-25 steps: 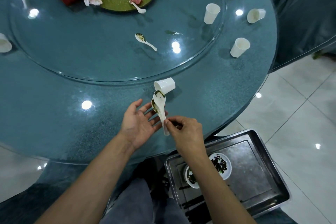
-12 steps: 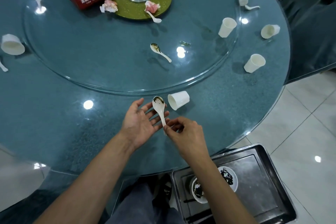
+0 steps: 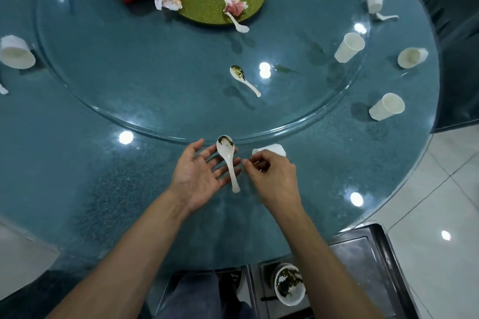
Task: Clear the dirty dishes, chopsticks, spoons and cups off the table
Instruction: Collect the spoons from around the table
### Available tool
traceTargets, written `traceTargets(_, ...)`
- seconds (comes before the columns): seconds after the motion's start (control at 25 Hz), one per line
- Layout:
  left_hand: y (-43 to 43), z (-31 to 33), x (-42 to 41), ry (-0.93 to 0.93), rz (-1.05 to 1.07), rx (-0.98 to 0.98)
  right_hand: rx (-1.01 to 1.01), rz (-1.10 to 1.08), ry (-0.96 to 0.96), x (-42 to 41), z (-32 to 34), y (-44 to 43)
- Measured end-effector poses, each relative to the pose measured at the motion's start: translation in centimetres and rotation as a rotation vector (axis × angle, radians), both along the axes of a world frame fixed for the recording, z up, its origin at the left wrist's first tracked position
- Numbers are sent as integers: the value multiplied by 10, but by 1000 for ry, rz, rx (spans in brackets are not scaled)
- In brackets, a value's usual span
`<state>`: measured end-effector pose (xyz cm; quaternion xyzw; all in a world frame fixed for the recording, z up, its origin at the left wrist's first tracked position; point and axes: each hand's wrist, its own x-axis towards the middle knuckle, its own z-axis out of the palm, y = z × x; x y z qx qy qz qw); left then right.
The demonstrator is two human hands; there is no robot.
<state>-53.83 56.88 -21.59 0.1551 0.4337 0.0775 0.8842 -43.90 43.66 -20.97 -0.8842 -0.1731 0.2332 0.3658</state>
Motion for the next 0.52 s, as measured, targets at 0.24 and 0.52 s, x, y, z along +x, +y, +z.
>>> traceTargets(0.24,33,-9,19,10,6,-4,-11,-65,-42,52,-8,40)
traceTargets(0.52,61,-18,37,9,0,4,-19,-90,-150,110,-34,90)
